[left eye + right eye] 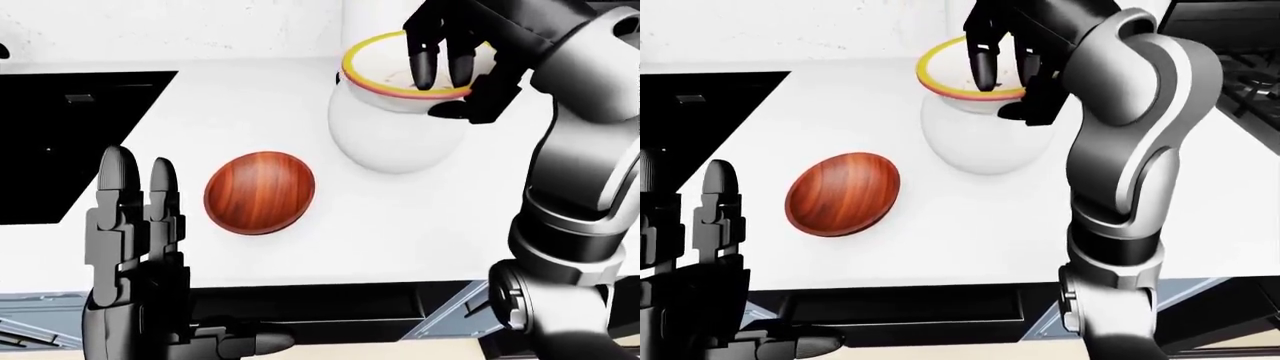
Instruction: Stack the bowls from largest to smallest.
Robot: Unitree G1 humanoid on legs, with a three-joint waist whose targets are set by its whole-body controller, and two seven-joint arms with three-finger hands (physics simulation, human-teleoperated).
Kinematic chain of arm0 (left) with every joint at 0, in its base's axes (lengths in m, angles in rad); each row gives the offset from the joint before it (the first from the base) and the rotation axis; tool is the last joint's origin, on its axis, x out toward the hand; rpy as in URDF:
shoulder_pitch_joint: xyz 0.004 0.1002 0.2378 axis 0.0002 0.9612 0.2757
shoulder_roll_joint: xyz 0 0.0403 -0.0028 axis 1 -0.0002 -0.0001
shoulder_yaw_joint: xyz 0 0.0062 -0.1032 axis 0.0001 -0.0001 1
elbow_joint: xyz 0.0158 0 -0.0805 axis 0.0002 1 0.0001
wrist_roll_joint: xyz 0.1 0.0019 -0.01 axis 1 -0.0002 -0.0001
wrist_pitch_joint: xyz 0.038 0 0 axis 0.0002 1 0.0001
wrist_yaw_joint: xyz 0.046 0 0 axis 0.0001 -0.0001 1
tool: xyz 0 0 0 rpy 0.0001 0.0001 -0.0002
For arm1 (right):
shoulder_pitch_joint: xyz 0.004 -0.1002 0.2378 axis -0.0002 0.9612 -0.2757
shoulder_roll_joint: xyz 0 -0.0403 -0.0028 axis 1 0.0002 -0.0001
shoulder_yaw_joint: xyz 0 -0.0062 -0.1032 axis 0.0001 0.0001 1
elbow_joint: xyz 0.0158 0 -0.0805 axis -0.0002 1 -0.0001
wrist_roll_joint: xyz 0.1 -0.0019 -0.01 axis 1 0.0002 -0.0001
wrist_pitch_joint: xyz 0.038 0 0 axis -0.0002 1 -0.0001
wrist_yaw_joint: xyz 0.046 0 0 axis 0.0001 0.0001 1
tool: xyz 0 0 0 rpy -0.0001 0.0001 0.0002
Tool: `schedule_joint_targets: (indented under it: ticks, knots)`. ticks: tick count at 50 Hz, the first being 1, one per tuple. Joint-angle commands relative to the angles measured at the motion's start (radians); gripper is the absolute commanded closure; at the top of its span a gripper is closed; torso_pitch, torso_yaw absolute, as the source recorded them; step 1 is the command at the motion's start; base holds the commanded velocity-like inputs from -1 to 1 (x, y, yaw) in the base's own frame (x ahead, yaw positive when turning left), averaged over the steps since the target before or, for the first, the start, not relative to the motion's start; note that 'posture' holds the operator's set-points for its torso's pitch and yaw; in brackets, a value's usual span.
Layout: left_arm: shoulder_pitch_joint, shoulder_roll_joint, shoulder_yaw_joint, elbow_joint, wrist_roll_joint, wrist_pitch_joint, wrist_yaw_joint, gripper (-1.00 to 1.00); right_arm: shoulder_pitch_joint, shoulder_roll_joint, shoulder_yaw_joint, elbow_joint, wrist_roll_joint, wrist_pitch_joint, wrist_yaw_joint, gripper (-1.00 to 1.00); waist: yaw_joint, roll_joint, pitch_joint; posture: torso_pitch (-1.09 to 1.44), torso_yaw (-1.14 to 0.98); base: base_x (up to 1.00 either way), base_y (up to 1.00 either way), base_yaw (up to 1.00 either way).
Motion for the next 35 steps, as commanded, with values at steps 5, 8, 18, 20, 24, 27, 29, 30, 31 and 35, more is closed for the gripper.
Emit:
schedule_joint_targets:
  ticks: [5, 8, 18, 20, 24, 27, 29, 30, 31, 35]
  knots:
    - [-0.004, 0.002, 0.001, -0.037, -0.003, -0.025, 0.001, -1.00, -0.032, -0.012, -0.018, 0.020, -0.001, -0.023, -0.075, 1.00, 0.000, -0.002, -0.022, 0.00, 0.00, 0.00, 0.00, 0.00]
    - [-0.003, 0.001, 0.000, -0.038, -0.003, -0.025, 0.001, -1.00, -0.036, -0.010, -0.016, 0.031, 0.000, -0.026, -0.079, 1.00, 0.000, -0.003, -0.023, 0.00, 0.00, 0.00, 0.00, 0.00]
    - [-0.005, 0.001, 0.000, -0.042, -0.003, -0.021, 0.002, -1.00, -0.045, -0.006, -0.011, 0.069, 0.003, -0.040, -0.097, 1.00, 0.000, -0.002, -0.022, 0.00, 0.00, 0.00, 0.00, 0.00]
    - [-0.004, 0.002, -0.001, -0.043, -0.003, -0.020, 0.002, -1.00, -0.045, -0.006, -0.012, 0.073, 0.003, -0.041, -0.098, 1.00, 0.000, -0.003, -0.022, 0.00, 0.00, 0.00, 0.00, 0.00]
    - [-0.004, 0.002, -0.002, -0.040, 0.000, -0.022, 0.001, -1.00, -0.040, -0.002, -0.010, 0.089, 0.003, -0.048, -0.111, 1.00, 0.001, -0.003, -0.022, 0.00, 0.00, 0.00, 0.00, 0.00]
    - [-0.005, 0.003, -0.001, -0.040, 0.000, -0.021, 0.001, -1.00, -0.034, 0.000, -0.009, 0.103, 0.004, -0.056, -0.123, 1.00, 0.001, -0.003, -0.023, 0.00, 0.00, 0.00, 0.00, 0.00]
    - [-0.004, 0.002, -0.002, -0.038, 0.001, -0.024, 0.001, -1.00, -0.035, -0.002, -0.010, 0.116, 0.004, -0.062, -0.131, 1.00, 0.001, -0.003, -0.024, 0.00, 0.00, 0.00, 0.00, 0.00]
    - [-0.004, 0.002, -0.002, -0.038, 0.002, -0.023, 0.001, -1.00, -0.034, -0.002, -0.011, 0.122, 0.005, -0.065, -0.135, 1.00, 0.001, -0.004, -0.024, 0.00, 0.00, 0.00, 0.00, 0.00]
    - [-0.004, 0.003, -0.002, -0.038, 0.000, -0.023, 0.001, -1.00, -0.035, -0.003, -0.011, 0.128, 0.005, -0.068, -0.139, 1.00, 0.001, -0.004, -0.024, 0.00, 0.00, 0.00, 0.00, 0.00]
    - [-0.002, 0.003, -0.002, -0.036, 0.001, -0.027, 0.001, -1.00, -0.046, -0.007, -0.014, 0.151, 0.009, -0.069, -0.150, 1.00, 0.001, -0.004, -0.025, 0.00, 0.00, 0.00, 0.00, 0.00]
